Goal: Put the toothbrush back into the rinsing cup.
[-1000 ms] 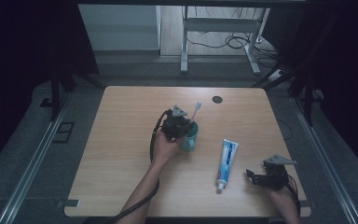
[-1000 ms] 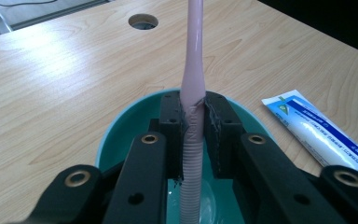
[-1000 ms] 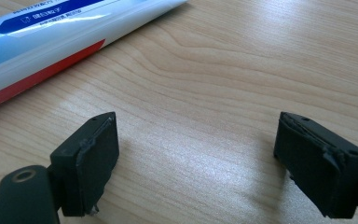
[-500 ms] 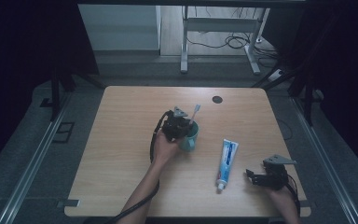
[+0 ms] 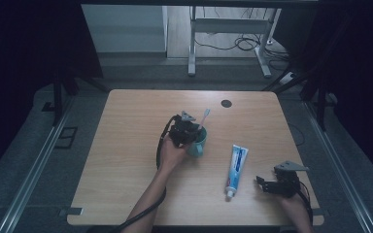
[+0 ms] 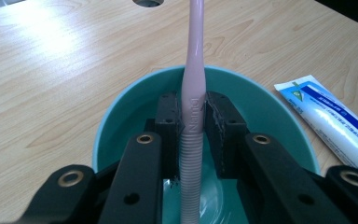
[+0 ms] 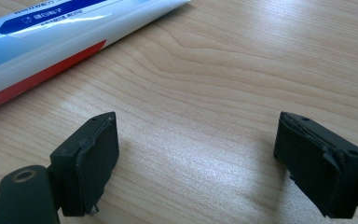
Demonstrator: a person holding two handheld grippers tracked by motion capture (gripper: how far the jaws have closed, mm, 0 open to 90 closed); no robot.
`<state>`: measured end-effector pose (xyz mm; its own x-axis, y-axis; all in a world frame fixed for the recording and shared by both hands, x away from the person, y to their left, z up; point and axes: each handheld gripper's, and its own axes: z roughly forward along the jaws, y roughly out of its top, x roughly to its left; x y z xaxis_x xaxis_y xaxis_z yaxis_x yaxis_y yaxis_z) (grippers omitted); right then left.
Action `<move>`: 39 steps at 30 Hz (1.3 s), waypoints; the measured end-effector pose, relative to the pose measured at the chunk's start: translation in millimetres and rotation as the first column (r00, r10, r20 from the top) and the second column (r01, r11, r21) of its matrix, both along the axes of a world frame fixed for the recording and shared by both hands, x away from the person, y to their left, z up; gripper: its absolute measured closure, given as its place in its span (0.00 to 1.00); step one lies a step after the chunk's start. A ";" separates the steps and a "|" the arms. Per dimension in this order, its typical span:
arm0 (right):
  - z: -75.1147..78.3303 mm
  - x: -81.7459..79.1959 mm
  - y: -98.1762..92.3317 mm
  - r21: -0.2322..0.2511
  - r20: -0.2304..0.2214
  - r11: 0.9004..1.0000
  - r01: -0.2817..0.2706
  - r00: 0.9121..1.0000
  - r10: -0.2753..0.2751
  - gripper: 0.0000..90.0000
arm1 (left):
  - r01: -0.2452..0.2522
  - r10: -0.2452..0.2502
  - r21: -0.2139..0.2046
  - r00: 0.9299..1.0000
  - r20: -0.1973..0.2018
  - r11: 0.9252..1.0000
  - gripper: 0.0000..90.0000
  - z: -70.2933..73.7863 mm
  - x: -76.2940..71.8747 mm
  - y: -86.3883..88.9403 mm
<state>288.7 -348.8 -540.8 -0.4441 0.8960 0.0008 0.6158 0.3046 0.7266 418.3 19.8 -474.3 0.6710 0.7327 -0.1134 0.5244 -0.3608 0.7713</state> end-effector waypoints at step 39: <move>0.0 0.0 0.0 0.000 0.000 1.000 0.000 1.000 0.000 0.15 | -0.003 0.004 -0.037 0.999 0.042 0.999 0.36 19.1 -17.3 12.5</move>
